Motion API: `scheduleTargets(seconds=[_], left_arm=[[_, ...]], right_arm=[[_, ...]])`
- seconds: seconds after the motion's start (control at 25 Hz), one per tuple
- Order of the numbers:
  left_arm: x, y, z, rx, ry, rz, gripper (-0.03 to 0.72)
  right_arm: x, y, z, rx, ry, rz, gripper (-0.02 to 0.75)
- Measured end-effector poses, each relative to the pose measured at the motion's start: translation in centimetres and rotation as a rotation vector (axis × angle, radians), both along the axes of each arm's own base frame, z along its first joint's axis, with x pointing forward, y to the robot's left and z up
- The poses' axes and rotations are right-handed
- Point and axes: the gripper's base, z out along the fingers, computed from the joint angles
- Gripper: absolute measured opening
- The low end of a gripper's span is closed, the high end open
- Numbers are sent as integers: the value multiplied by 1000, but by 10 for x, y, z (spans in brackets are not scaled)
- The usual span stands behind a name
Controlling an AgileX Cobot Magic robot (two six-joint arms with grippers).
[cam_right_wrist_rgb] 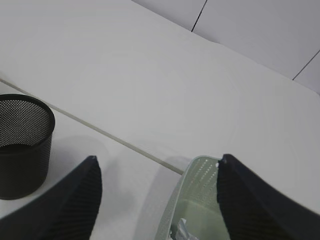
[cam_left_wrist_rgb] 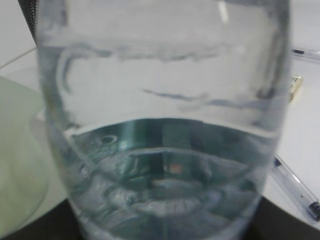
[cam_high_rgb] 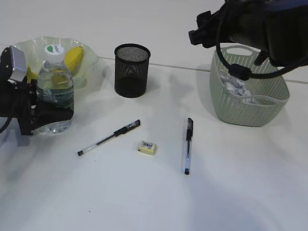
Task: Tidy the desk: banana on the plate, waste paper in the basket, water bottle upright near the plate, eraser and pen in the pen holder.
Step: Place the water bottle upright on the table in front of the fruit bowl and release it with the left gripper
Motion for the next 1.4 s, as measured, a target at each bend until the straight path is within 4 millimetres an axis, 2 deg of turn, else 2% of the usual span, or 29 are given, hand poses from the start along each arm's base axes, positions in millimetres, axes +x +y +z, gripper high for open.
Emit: scheduleTargets(seconds=[0.92, 1.4], left_arm=[[0, 0, 1, -10, 1, 6, 368], [0, 0, 1, -18, 15, 13, 407]], right_arm=[[0, 0, 0, -9, -5, 1, 532], [0, 0, 0, -9, -5, 1, 532]])
